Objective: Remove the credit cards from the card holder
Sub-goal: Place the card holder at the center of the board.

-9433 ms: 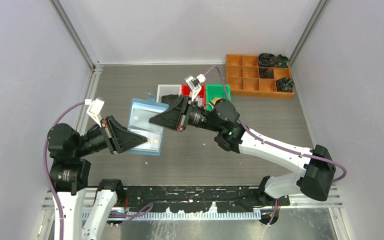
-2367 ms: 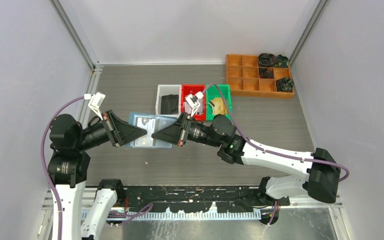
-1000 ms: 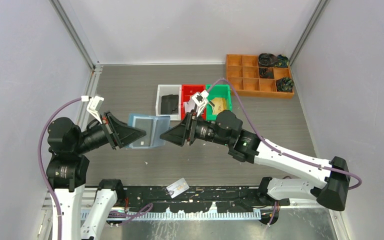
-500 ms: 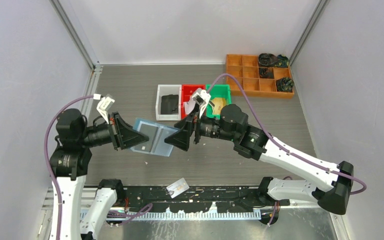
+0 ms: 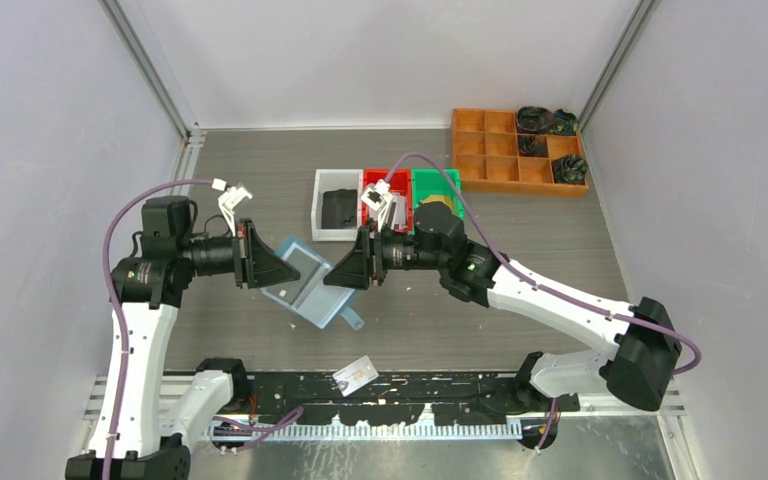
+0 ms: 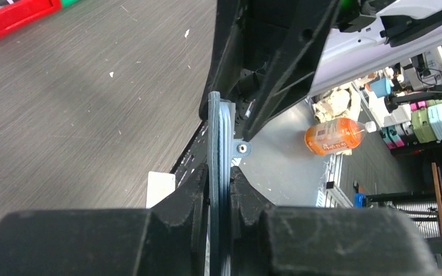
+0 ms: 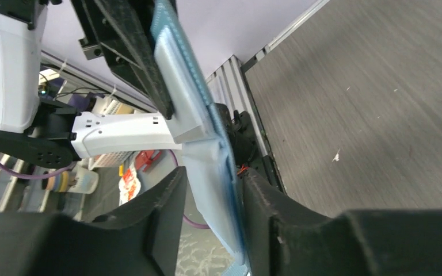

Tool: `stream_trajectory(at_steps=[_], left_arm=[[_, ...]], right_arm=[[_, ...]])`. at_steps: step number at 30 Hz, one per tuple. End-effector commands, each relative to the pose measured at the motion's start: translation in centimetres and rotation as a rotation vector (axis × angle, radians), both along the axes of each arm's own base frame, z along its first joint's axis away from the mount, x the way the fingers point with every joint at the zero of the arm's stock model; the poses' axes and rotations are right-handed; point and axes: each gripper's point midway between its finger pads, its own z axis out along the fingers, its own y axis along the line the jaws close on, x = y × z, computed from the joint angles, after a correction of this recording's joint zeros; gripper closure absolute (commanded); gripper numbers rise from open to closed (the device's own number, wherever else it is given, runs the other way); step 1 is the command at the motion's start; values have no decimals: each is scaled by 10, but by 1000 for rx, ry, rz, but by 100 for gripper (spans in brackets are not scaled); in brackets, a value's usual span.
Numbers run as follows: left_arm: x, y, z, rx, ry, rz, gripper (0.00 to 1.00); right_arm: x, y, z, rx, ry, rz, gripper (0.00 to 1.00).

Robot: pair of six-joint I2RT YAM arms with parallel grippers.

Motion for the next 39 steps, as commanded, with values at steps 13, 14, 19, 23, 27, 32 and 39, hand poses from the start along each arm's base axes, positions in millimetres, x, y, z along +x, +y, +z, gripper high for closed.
stream_trajectory(at_steps=[13,14,19,23,27,32,39], left_arm=[[35,28,-28,302,-283,110,85],[37,30,-34,324,-278,107,84],[36,28,-69,383,-204,45,81],[38,22,-93,382,-131,15,76],[43,20,-107,390,-103,-4,75],[59,26,-125,481,-151,-6,72],[81,50,-191,795,-347,-88,73]], right_arm=[[46,36,-55,-26,296,-131,99],[48,39,-59,-8,320,-142,99],[70,45,-82,25,382,-250,99],[84,51,-94,42,370,-310,99],[95,56,-116,24,367,-356,99],[109,58,-150,-19,364,-437,95],[114,60,-183,-60,389,-466,58]])
